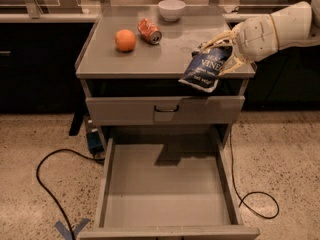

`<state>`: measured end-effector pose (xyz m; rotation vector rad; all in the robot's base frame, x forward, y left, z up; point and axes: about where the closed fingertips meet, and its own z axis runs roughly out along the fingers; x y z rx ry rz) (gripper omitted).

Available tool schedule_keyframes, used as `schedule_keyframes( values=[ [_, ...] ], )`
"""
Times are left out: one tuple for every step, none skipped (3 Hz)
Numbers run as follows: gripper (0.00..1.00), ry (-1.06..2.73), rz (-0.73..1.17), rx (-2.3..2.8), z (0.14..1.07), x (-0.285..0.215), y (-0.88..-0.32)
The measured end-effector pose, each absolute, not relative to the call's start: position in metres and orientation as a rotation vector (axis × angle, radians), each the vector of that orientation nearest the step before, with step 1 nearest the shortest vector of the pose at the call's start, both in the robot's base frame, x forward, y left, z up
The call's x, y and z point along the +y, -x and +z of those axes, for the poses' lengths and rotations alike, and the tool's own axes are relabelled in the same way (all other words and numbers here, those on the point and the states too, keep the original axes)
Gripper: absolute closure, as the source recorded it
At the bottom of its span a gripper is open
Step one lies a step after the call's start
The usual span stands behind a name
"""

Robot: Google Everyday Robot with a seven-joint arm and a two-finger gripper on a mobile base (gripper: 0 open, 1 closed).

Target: Pick blue chip bag from middle drawer and place on counter

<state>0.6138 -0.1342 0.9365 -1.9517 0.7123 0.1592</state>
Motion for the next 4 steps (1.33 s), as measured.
schedule_keyframes(
  values=[
    [1.00,1.989,0.091,0.746,0.929,-0.148,-0.650],
    [1.00,1.972,-0.072,0.794,0.939,-0.170,-0.703],
    [1.00,1.864,-0.240,0.842,0.950,-0.198,-0.746],
    [1.00,1.754,-0.353,0.890,0.953,-0.214,-0.788]
  ],
)
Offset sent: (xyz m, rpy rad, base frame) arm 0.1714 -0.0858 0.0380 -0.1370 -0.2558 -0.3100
